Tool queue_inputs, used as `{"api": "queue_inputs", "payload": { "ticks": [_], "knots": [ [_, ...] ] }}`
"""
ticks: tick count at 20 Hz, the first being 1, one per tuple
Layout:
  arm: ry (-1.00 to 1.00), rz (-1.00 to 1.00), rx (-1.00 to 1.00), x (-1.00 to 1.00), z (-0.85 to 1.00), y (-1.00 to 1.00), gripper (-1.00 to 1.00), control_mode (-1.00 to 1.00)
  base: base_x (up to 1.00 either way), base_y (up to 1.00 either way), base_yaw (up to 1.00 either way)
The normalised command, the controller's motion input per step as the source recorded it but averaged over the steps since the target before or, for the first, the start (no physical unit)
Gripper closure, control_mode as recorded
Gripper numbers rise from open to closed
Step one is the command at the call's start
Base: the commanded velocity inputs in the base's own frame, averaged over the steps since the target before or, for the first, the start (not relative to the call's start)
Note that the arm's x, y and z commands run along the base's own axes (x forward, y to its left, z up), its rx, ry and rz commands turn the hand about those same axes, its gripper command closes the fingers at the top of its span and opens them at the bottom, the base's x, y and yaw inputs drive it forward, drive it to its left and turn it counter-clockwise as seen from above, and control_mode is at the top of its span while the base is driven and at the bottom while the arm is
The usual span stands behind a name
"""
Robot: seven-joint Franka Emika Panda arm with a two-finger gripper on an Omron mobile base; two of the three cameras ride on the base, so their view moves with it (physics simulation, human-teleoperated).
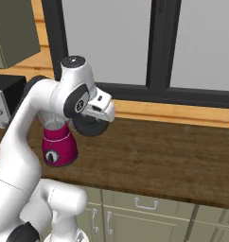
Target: Close the lid blender by securely placing the lid on top.
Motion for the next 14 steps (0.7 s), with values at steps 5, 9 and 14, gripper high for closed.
{"api": "queue_inputs", "payload": {
  "ticks": [5, 9, 14],
  "knots": [
    [-0.25, 0.00, 0.00, 0.02, 1.00, 0.70, 1.00, -1.00, 0.00, 0.00, 0.00],
    [-0.16, 0.00, 0.00, 0.11, 1.00, 0.95, 1.00, -1.00, 0.00, 0.00, 0.00],
    [0.03, 0.00, 0.02, 0.52, 0.75, 0.97, 1.00, -1.00, 0.00, 0.00, 0.00]
  ]
}}
